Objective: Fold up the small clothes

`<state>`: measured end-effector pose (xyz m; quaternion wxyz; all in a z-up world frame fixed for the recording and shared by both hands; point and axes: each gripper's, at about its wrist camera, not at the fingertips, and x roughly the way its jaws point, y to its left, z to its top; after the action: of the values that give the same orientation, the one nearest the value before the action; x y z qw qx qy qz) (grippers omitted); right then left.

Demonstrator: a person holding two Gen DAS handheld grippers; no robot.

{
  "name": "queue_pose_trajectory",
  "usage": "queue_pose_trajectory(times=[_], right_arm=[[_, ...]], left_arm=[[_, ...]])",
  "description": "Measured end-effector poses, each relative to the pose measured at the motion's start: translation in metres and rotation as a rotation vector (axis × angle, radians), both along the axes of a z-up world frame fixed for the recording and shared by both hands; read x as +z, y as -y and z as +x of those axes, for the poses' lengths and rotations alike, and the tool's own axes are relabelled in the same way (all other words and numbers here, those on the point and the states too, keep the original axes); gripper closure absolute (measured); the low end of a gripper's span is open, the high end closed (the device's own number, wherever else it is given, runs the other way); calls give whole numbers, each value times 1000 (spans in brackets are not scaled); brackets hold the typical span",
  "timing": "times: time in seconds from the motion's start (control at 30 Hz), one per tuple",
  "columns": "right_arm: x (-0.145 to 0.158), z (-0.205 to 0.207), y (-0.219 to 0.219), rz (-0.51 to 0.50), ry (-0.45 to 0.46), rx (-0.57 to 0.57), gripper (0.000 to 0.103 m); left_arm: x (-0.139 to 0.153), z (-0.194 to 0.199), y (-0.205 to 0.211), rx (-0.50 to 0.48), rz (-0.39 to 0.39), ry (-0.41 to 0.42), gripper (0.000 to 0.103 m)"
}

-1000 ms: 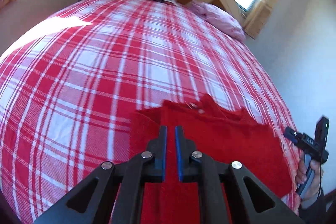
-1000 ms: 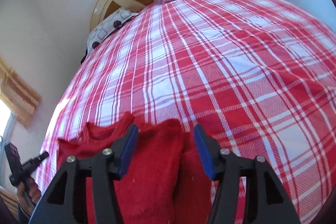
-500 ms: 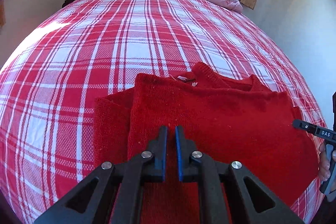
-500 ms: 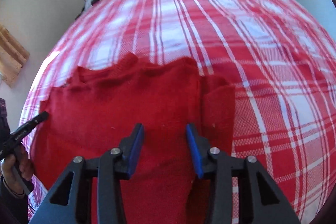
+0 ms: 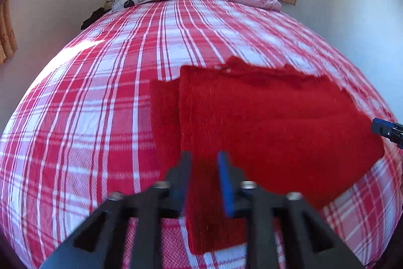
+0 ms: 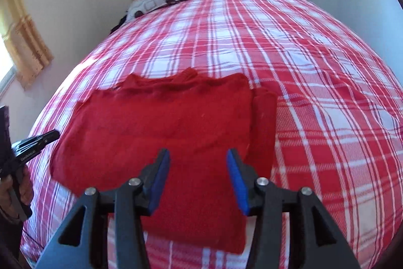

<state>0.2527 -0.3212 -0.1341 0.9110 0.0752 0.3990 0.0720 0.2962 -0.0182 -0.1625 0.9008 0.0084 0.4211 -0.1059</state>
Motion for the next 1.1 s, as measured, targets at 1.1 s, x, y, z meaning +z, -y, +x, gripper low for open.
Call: queue_pose_trajectory(times=[1.1], right_arm=[[-33,-11,-26,-211,-56,-117,43]], left_arm=[[-36,-28,-44,73,-121,-34,23]])
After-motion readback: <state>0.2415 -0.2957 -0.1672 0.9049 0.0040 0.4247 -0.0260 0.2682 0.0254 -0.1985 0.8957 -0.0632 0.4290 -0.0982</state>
